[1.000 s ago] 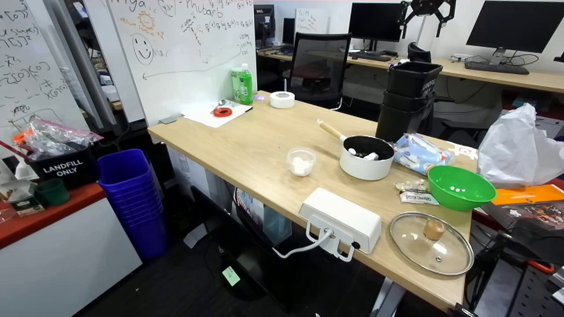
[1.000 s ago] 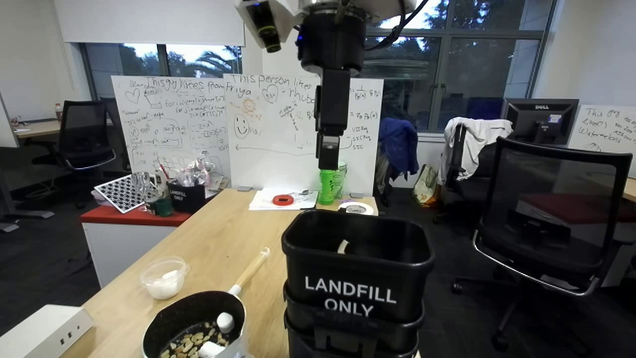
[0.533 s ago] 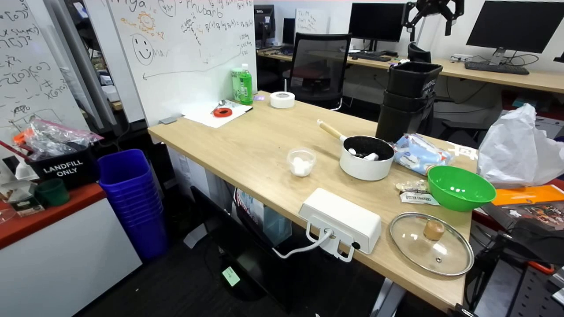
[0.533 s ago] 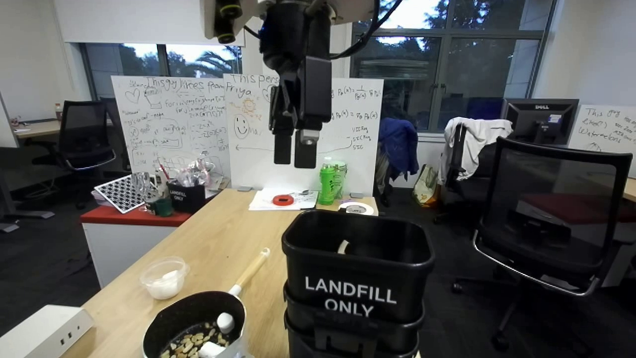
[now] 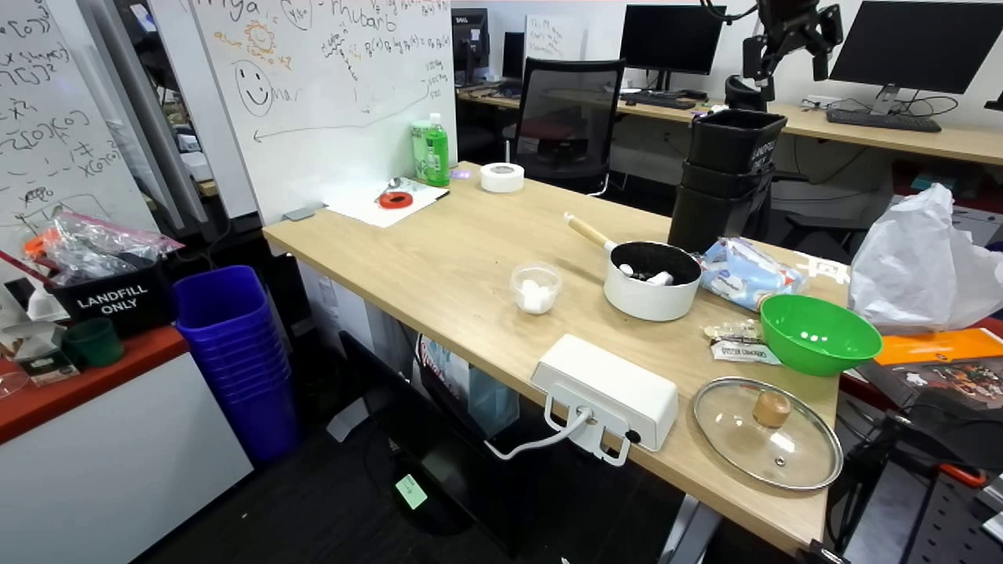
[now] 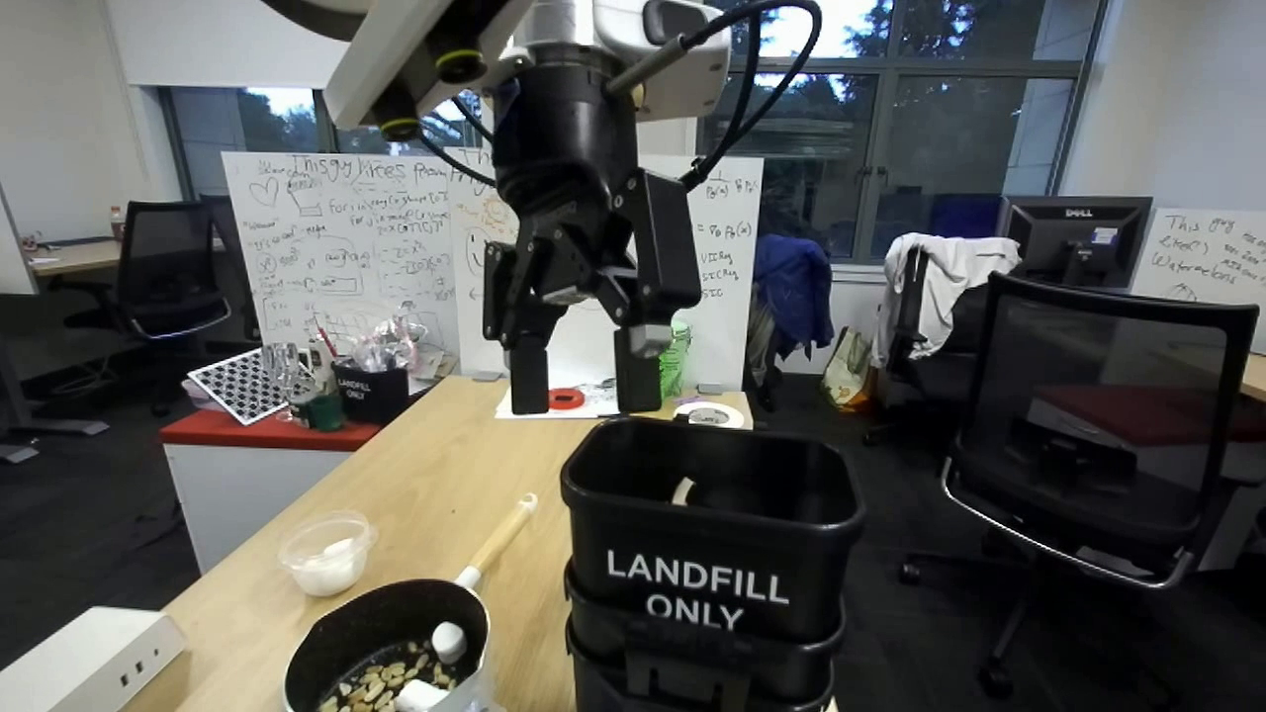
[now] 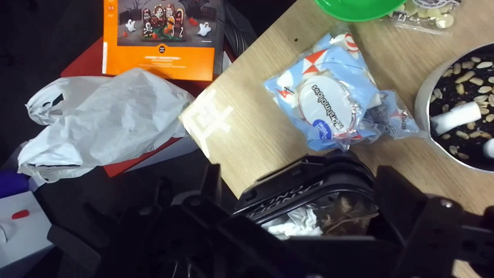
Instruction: Stack the bins
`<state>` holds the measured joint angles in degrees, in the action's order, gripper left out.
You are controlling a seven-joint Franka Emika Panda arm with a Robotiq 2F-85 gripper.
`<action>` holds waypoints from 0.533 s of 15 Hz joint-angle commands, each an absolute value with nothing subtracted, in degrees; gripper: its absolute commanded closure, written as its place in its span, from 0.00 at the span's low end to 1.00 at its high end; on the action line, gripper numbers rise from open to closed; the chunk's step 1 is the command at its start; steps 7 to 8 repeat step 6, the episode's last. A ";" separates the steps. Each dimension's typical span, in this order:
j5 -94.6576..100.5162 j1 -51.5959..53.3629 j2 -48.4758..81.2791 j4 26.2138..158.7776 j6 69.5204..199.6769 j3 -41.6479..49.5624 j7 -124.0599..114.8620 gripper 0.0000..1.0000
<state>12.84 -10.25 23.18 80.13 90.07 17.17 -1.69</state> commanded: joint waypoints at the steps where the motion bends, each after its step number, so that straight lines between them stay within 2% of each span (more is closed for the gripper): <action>1: 13.58 -11.69 22.97 79.96 89.80 15.35 -1.57 0.00; 8: 13.64 -11.50 22.65 80.13 89.85 15.31 -1.35 0.00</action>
